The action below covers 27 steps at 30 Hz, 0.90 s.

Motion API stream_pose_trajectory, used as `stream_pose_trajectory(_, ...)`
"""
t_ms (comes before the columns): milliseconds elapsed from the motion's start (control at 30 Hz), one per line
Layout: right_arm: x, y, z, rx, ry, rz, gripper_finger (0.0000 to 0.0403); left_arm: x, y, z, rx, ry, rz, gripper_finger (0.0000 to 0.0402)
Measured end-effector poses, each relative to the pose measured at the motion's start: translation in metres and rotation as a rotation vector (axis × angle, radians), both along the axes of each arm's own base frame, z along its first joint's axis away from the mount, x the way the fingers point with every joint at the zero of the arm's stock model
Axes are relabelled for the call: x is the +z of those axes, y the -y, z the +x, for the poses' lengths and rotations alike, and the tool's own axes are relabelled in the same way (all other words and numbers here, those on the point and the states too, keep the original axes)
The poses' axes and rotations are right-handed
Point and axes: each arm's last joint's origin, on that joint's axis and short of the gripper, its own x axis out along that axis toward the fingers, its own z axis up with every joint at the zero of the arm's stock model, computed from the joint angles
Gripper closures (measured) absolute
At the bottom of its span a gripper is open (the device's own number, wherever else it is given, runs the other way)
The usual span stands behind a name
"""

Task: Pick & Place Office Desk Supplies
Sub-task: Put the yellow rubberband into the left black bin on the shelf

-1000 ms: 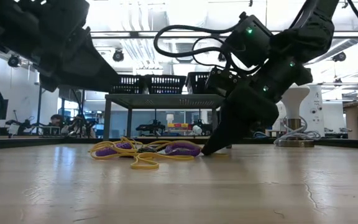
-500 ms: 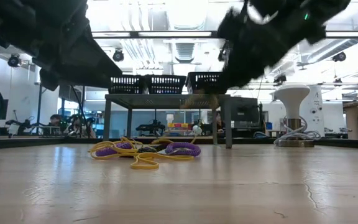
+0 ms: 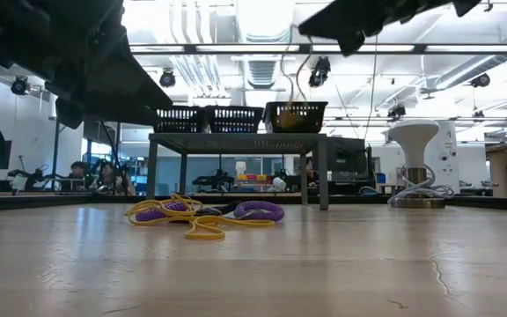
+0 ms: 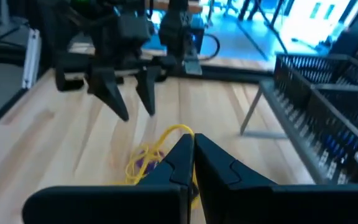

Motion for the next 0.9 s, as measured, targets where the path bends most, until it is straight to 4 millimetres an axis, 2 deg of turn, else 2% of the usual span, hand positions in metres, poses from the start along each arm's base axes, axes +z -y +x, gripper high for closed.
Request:
stream_pose_trajectory(200,0.008,0.000,-0.001,0.005,0.061,-0.010,0.0394,0.000,0.000,0.000,0.000,-0.001,0.001,0.0194)
stream_pose_trajectory(367,0.004,0.000,0.004,0.014,0.063,-0.037,0.0394,0.000,0.000,0.000,0.000,-0.002,0.001,0.0193)
stream_pose_trajectory(500,0.009,-0.001,0.013,0.019,0.166,-0.075,0.0394,0.000,0.000,0.000,0.000,-0.001,0.001,0.0193)
stream_pose_trajectory(700,0.034,0.007,0.041,0.003,0.277,-0.219,0.0394,-0.001,0.000,0.000,0.000,-0.002,0.002,0.0194)
stream_pose_trajectory(900,0.056,0.023,0.087,-0.040,0.291,-0.349,0.0394,-0.001,0.000,0.000,0.001,-0.002,-0.001,0.0200)
